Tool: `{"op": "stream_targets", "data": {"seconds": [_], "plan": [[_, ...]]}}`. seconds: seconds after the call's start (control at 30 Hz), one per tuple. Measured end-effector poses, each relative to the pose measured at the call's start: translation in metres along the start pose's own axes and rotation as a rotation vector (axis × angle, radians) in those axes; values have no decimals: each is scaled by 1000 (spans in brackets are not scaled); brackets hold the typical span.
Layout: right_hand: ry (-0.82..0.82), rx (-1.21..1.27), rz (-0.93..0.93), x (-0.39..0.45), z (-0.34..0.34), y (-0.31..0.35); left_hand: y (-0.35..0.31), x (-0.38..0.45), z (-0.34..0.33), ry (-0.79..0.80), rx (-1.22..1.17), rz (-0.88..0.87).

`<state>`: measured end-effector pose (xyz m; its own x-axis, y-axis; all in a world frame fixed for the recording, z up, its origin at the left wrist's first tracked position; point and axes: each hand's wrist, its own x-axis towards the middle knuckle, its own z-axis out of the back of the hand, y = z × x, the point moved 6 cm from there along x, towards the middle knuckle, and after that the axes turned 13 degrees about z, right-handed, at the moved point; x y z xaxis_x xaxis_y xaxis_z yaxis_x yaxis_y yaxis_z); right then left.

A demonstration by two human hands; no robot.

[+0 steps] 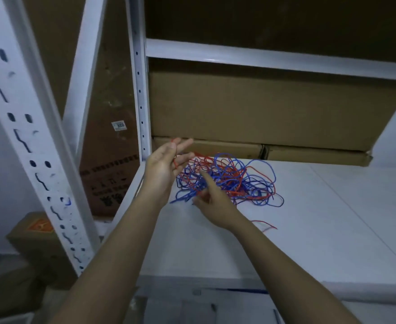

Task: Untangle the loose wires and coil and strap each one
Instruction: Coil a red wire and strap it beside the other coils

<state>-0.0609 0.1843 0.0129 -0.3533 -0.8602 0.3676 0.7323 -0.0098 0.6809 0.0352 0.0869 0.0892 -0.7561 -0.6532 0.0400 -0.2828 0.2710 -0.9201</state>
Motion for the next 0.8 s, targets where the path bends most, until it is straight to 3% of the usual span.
{"op": "stream_targets", "data": {"seconds": [0.1,0.23,0.43,0.57,0.8], "plan": [[-59,90,14,0,-21,3,17,7,4,13,16,48],[-159,-102,91,-7,-24,6,31,18,12,26,-70,90],[-42,-462,186,-20,-23,7,49,31,27,-63,-190,155],[-19,-559,362,-29,-19,26,62,33,33,-102,-87,144],[-138,-574,559,-28,-4,53,75,21,38,-58,202,107]]}}
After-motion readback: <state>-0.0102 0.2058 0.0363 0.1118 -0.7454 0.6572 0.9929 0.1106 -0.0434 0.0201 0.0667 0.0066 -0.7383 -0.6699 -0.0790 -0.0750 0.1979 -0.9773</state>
